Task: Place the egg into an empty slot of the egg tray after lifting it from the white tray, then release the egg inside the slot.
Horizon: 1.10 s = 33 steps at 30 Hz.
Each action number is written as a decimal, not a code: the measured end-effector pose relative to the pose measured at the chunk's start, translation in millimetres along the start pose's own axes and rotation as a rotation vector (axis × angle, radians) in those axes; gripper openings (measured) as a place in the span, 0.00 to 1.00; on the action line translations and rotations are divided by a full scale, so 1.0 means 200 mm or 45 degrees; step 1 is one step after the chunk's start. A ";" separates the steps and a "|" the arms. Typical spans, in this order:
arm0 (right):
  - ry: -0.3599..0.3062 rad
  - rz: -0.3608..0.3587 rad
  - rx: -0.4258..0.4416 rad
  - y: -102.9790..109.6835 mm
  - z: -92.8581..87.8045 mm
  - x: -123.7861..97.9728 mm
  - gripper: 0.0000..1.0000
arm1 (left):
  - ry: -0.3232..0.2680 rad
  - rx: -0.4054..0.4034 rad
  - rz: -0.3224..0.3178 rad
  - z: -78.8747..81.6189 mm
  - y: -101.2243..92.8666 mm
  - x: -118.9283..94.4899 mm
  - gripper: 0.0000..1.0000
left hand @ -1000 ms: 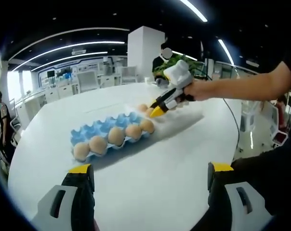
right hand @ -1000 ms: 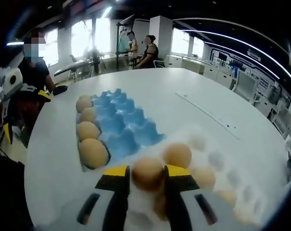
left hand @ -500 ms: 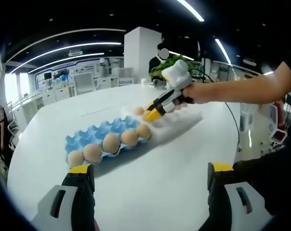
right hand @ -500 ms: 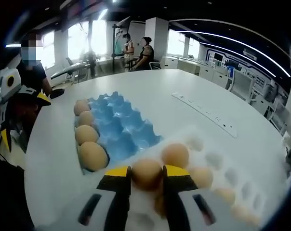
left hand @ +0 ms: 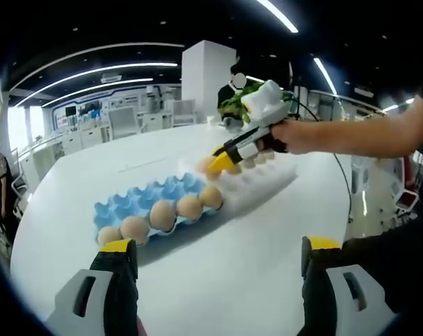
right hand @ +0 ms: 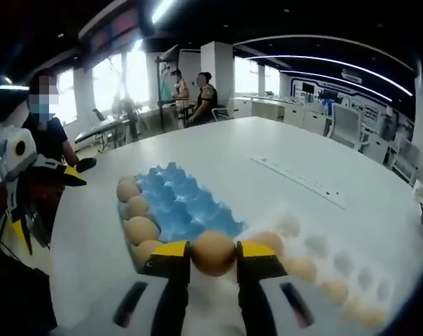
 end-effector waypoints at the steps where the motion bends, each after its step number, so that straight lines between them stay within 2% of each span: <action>1: -0.006 0.018 -0.001 0.02 0.01 0.01 0.26 | 0.000 -0.005 0.000 0.00 0.00 0.00 0.99; 12: -0.024 0.072 -0.012 0.11 0.05 0.10 0.26 | 0.003 -0.026 0.002 -0.02 0.01 0.01 0.99; 20: -0.094 0.123 0.034 0.17 0.11 0.15 0.26 | -0.009 -0.032 0.007 -0.03 0.02 0.00 0.98; 33: -0.086 0.185 0.019 0.30 0.15 0.28 0.26 | -0.027 -0.060 0.013 -0.05 0.03 0.00 0.99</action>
Point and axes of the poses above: the point that each gripper's makers call its tool centre point, and the gripper's own axes: x roughly forward along the fingers, y roughly to its left, z roughly out of its top, the point moved 5 cm from there along -x, roughly backward along the fingers, and after that the axes turned 11 degrees about x, right-handed, at the moved point
